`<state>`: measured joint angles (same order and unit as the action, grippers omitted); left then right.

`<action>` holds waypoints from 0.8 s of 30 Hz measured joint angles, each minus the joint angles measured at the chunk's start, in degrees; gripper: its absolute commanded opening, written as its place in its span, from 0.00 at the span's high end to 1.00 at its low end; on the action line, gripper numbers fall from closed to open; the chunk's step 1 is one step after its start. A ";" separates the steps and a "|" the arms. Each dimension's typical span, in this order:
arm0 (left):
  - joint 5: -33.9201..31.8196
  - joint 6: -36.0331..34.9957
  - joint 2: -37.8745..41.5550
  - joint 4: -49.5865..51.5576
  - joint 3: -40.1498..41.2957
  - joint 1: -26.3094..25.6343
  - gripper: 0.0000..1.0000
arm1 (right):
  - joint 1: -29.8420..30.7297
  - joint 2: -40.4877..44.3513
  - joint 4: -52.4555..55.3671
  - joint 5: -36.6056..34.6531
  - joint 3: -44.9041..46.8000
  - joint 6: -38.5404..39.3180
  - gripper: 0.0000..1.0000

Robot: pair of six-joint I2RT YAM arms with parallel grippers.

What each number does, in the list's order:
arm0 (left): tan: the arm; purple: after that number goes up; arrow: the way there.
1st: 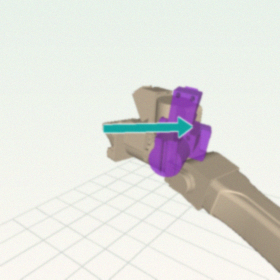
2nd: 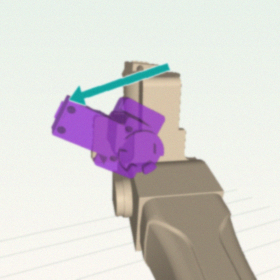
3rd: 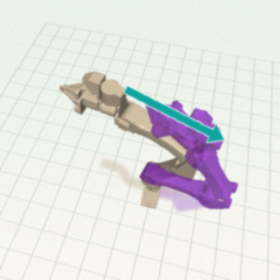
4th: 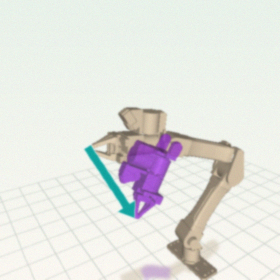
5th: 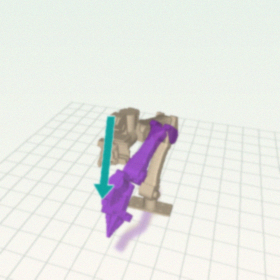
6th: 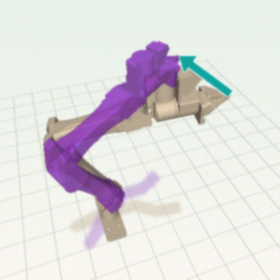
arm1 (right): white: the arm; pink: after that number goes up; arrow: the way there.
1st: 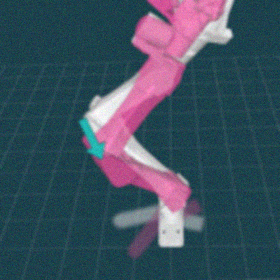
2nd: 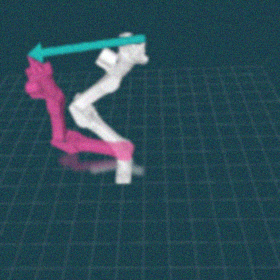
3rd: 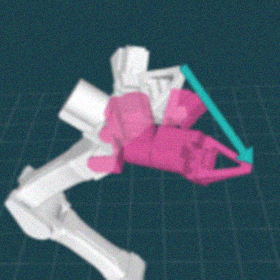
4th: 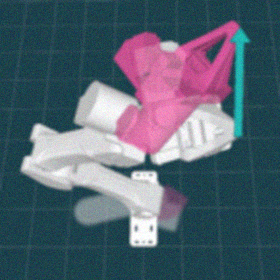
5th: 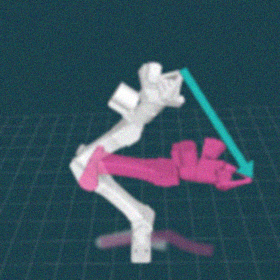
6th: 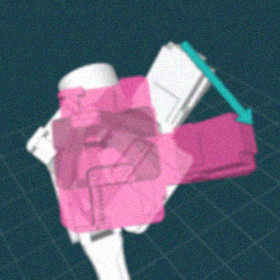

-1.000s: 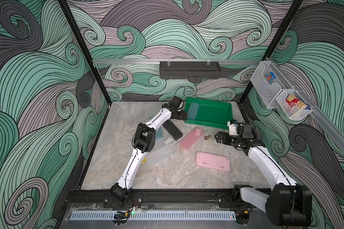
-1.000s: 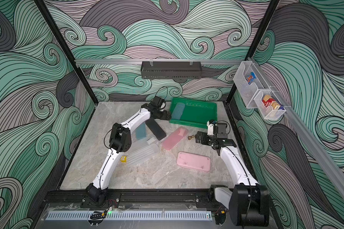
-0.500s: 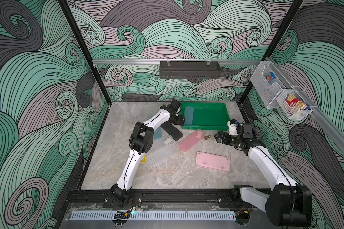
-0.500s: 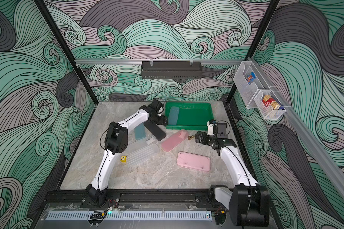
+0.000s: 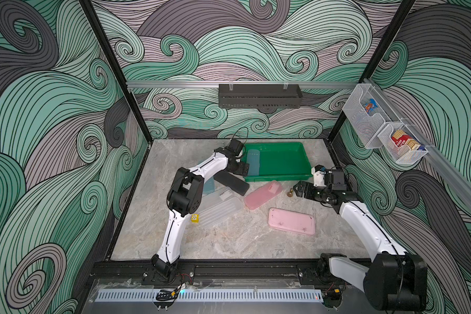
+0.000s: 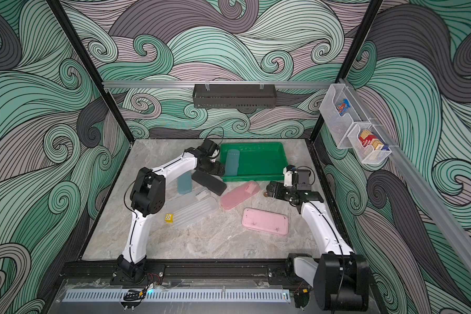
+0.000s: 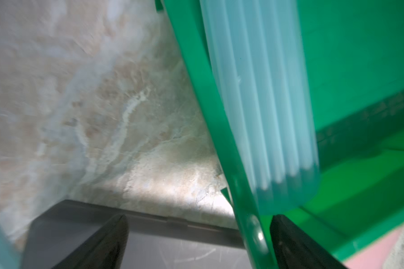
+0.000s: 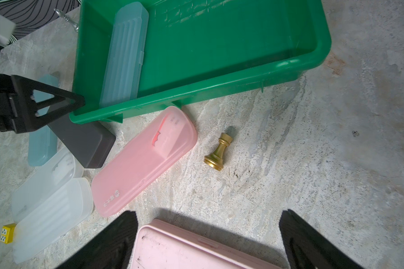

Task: Put the pencil case into the storage box
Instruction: Adjust the storage box at the center of the board.

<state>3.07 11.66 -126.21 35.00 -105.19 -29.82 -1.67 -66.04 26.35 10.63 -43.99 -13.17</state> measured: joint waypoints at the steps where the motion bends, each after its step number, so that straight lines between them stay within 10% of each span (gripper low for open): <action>1: 0.00 -0.81 1.42 -0.87 1.05 0.00 0.01 | 0.15 0.00 0.17 0.00 -0.22 0.00 0.01; 24: 4.26 -21.86 42.56 -10.43 49.77 -2.58 0.01 | 2.91 -3.37 2.58 0.04 -2.67 0.59 0.01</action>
<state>7.33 -10.20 -83.66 24.58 -55.42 -32.40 1.23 -69.41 28.93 10.68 -46.65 -12.58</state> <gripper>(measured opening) 0.987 0.993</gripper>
